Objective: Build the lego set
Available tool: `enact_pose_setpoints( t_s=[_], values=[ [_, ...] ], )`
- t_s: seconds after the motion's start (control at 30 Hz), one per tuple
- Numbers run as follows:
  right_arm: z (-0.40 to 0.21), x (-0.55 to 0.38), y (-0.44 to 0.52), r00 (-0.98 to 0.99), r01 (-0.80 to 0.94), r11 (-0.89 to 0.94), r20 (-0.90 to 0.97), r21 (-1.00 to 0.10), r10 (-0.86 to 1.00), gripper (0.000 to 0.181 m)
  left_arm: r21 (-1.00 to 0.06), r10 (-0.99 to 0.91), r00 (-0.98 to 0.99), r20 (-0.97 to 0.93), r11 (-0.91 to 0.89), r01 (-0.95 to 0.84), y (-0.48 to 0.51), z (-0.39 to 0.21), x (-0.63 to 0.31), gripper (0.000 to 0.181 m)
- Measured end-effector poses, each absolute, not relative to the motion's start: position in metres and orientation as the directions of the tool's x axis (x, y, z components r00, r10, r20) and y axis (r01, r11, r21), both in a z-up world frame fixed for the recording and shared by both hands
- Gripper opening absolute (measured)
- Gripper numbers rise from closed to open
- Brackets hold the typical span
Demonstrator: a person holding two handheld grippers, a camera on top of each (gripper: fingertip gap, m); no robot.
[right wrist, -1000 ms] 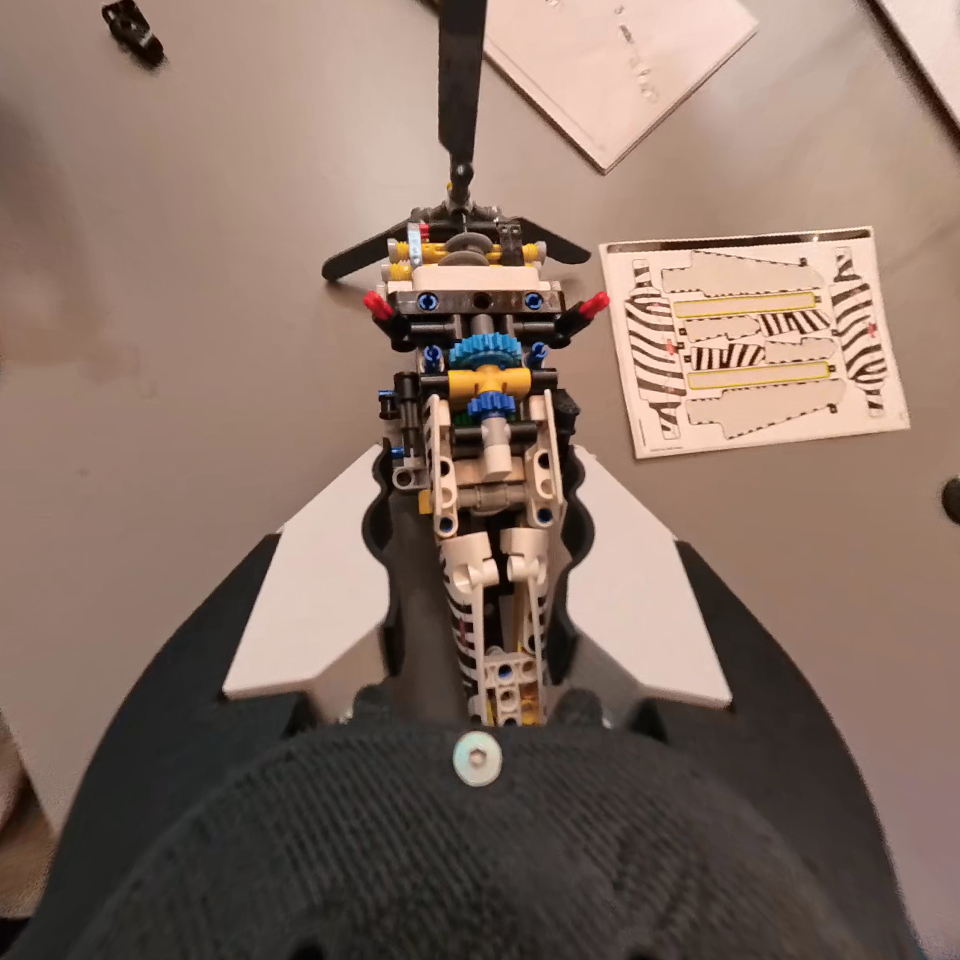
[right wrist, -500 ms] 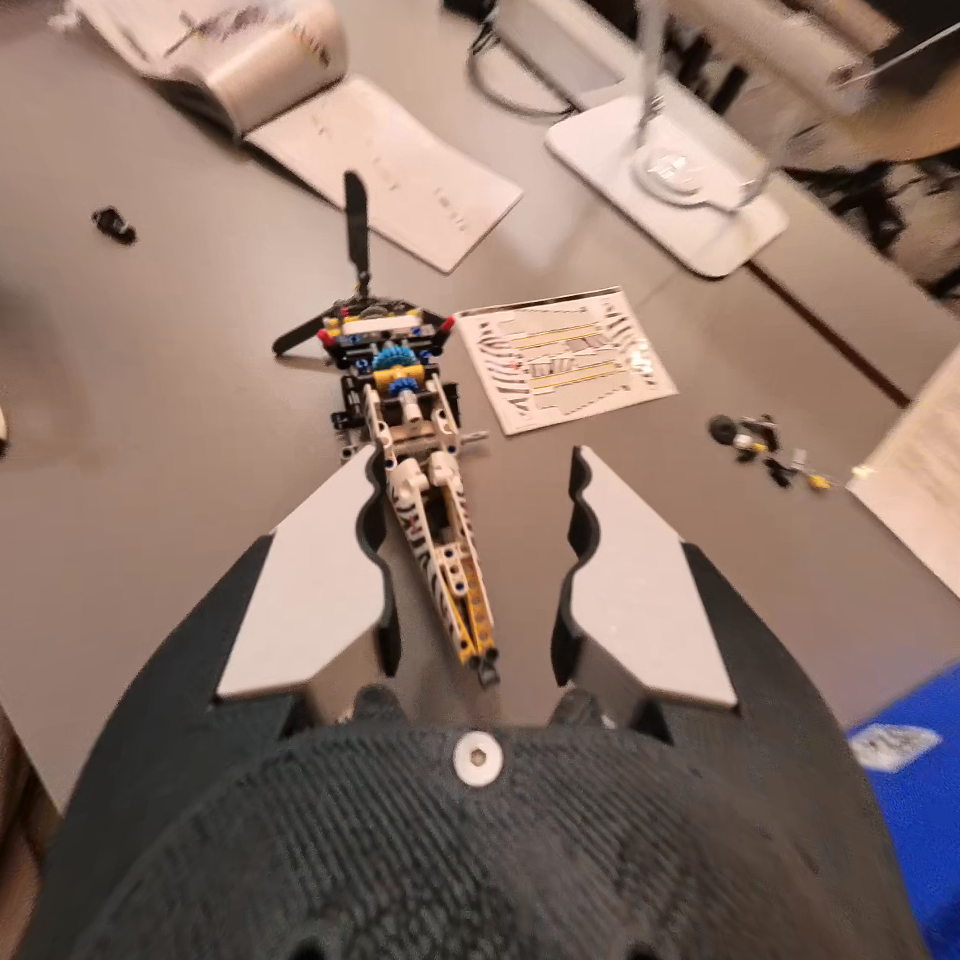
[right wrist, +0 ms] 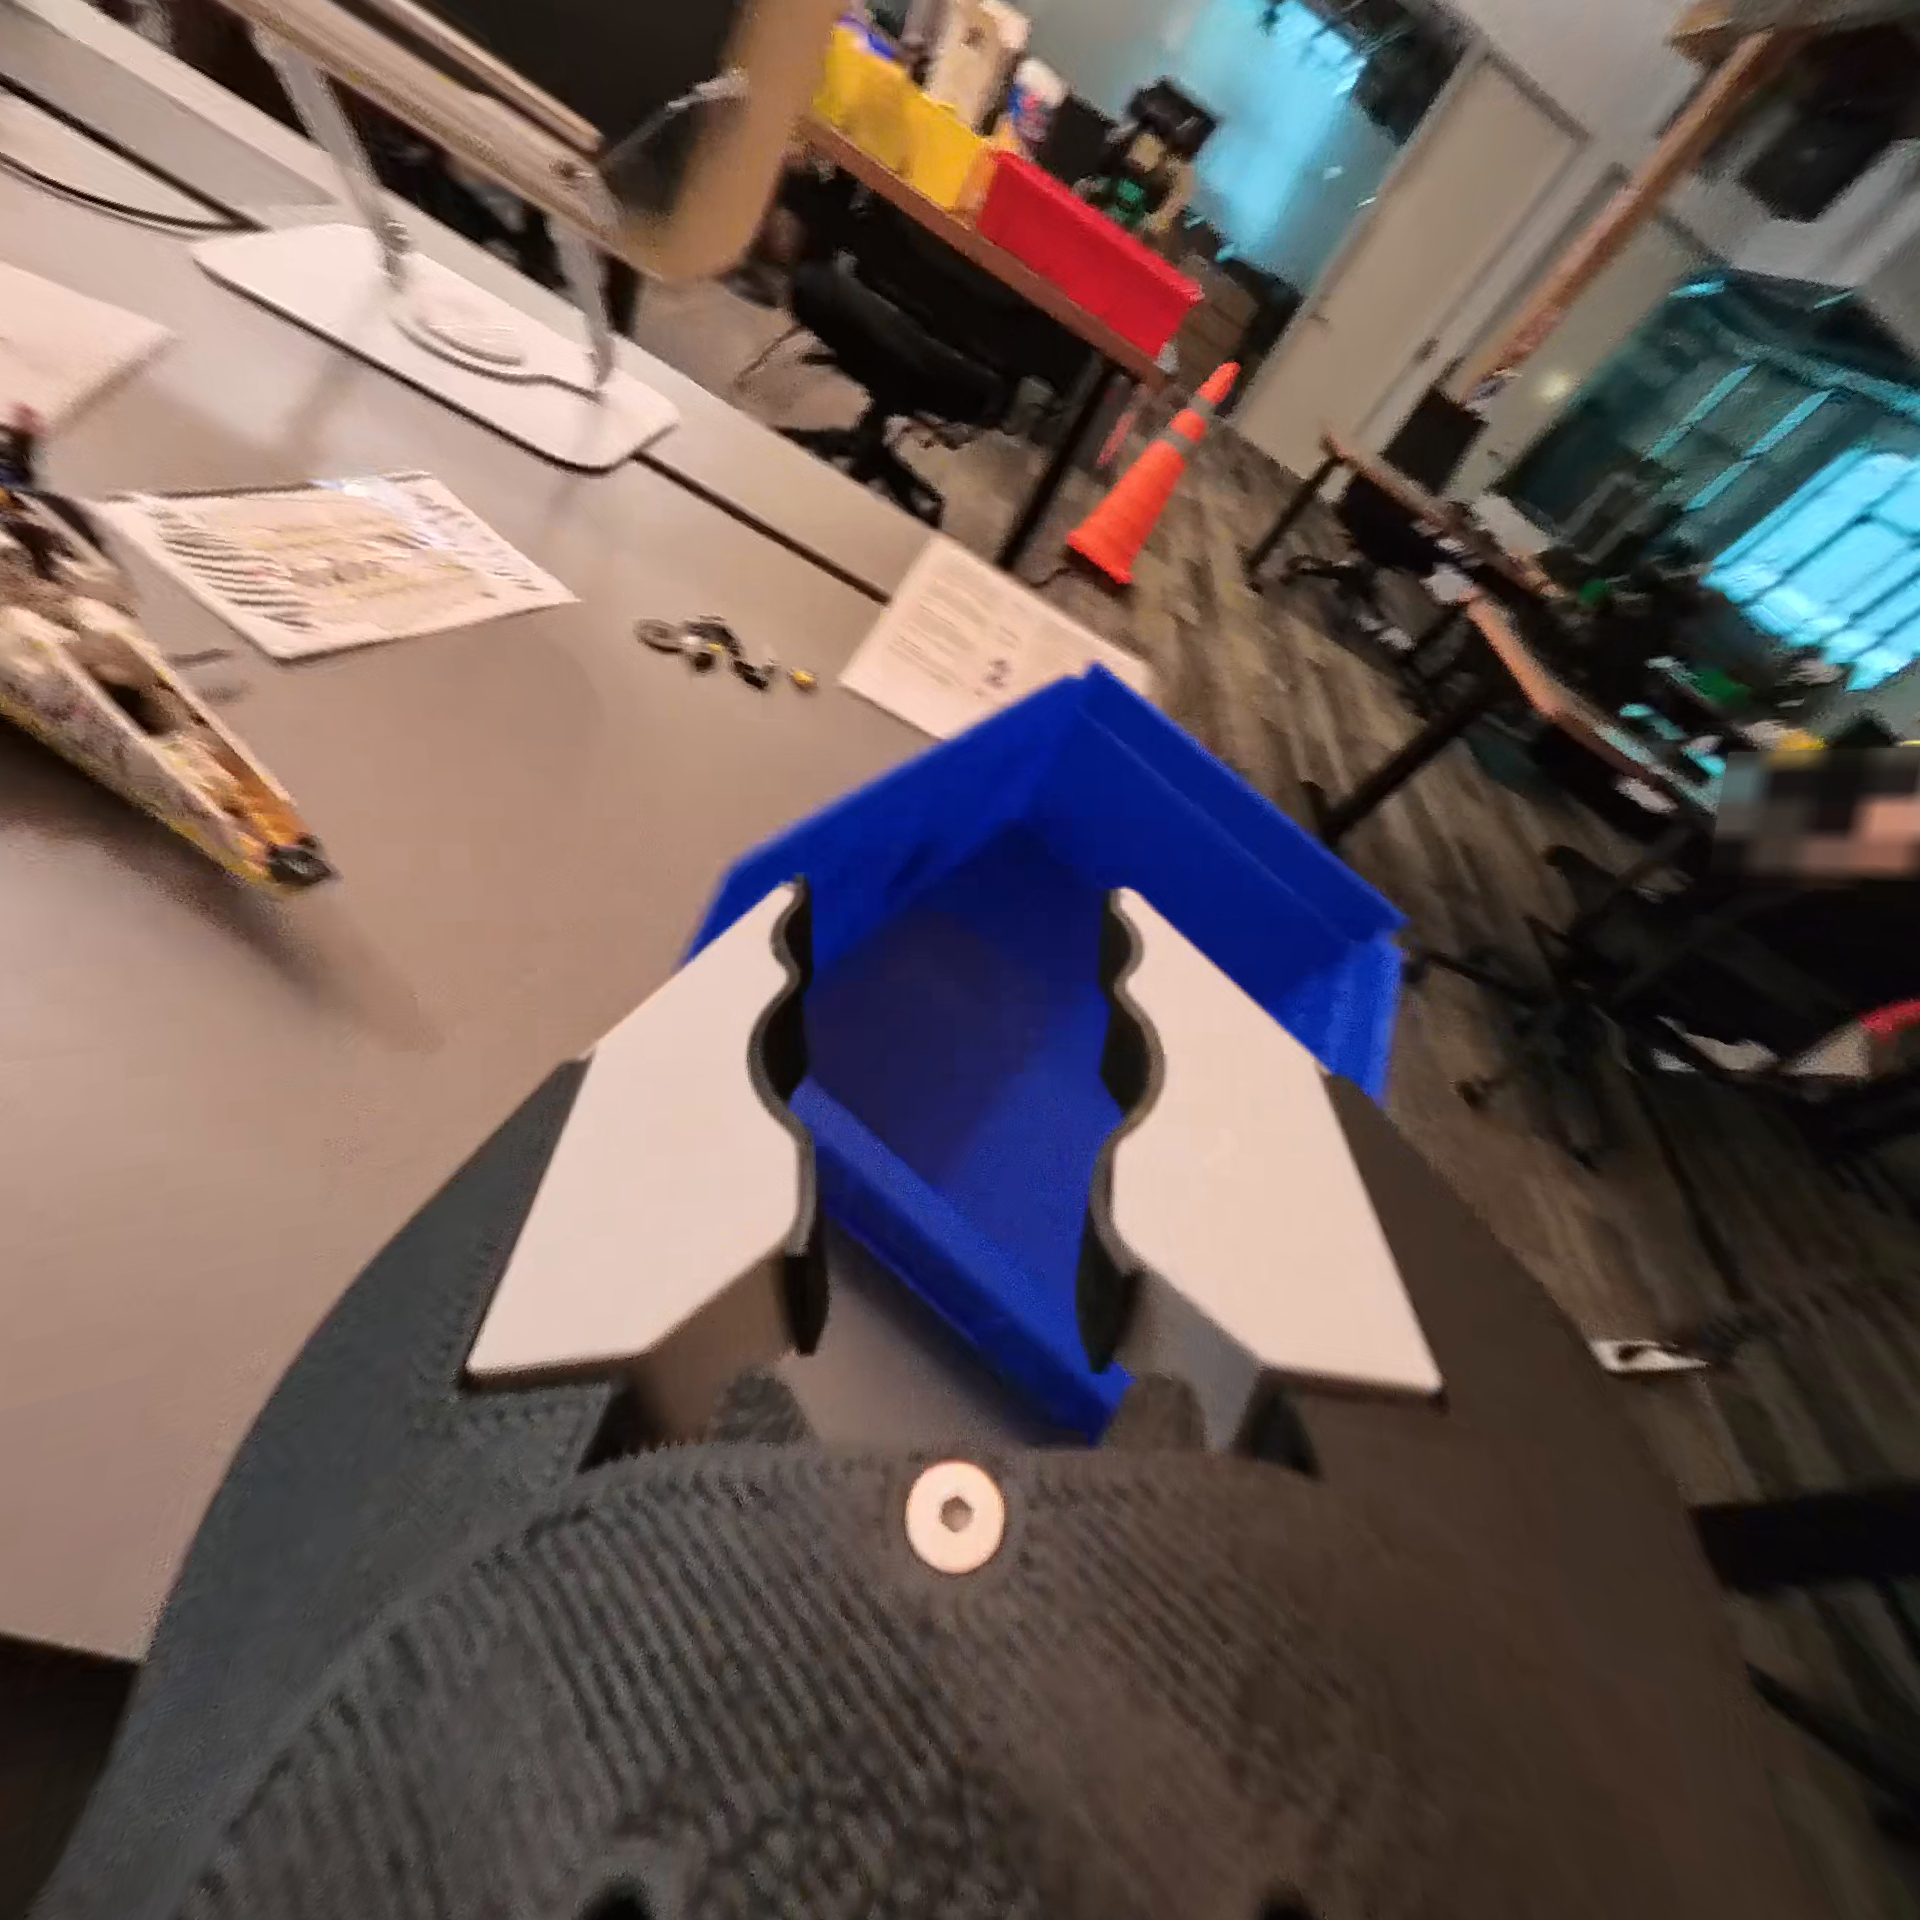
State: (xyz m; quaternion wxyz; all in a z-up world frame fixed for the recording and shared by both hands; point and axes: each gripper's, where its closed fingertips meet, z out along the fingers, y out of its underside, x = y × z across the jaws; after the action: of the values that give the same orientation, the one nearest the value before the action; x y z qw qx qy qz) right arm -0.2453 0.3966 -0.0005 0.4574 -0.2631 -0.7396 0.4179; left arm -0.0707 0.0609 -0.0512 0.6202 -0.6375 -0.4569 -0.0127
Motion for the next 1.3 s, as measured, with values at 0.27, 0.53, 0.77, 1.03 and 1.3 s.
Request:
enact_pose_setpoints(
  t_s=[0.27,0.53,0.77,1.03,1.3],
  values=[
    [0.015,-0.231,0.467,-0.377,-0.009,0.332,0.310,-0.943,0.873,0.051,-0.800,0.570,0.654,0.497,0.010,0.600,0.115,-0.046,-0.068,0.007],
    [0.018,-0.224,0.478,-0.341,-0.042,0.361,0.353,-0.932,0.871,0.027,-0.799,0.537,0.686,0.491,-0.037,0.600,0.138,-0.044,-0.065,0.007],
    [0.035,-0.223,0.445,-0.435,-0.092,0.185,0.207,-0.978,0.876,0.000,-0.804,0.529,0.680,0.508,0.006,0.595,0.134,-0.042,-0.062,0.007],
    [-0.002,-0.208,0.212,-0.811,0.032,-0.014,-0.034,-0.999,0.584,0.024,-0.823,0.545,0.683,0.487,0.023,0.568,0.132,-0.037,-0.063,0.007],
    [-0.021,-0.191,0.148,-0.869,0.027,-0.041,-0.044,-0.999,0.493,0.020,-0.824,0.552,0.658,0.512,0.100,0.558,0.118,-0.031,-0.075,0.007]
  ],
)
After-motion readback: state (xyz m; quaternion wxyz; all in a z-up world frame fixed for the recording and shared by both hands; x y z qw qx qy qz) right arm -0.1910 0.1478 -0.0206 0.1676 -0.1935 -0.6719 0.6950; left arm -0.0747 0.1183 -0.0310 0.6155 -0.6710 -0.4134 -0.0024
